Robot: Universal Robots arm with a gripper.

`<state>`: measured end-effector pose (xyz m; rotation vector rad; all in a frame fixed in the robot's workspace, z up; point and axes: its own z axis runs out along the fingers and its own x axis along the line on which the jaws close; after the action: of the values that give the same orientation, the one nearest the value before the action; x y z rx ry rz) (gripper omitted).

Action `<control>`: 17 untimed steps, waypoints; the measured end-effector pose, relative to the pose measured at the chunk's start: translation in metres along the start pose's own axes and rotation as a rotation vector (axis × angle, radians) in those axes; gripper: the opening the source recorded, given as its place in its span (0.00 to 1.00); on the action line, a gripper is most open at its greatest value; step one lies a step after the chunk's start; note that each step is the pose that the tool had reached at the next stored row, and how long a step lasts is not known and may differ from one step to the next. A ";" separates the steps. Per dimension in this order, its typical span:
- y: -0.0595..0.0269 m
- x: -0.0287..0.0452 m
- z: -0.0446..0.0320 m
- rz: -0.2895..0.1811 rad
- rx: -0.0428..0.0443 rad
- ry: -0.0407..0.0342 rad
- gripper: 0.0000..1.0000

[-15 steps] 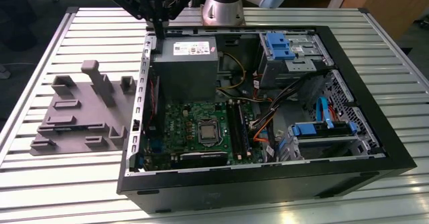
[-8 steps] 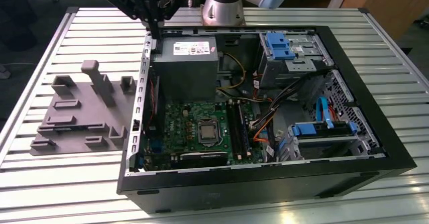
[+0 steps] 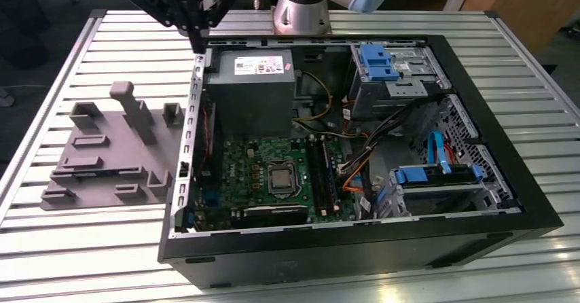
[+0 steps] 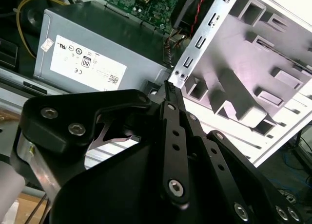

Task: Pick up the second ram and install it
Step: 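Reach for the second ram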

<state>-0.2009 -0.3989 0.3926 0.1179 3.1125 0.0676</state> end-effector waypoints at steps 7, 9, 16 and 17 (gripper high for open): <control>-0.0009 0.0124 -0.0003 0.000 0.0000 0.0000 0.11; -0.0013 0.0170 -0.0004 0.000 0.0000 0.0000 0.11; -0.0023 0.0307 -0.0008 0.000 0.0001 0.0001 0.11; -0.0024 0.0324 -0.0008 0.000 0.0000 0.0000 0.11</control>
<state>-0.2334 -0.3989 0.3925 0.1180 3.1125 0.0676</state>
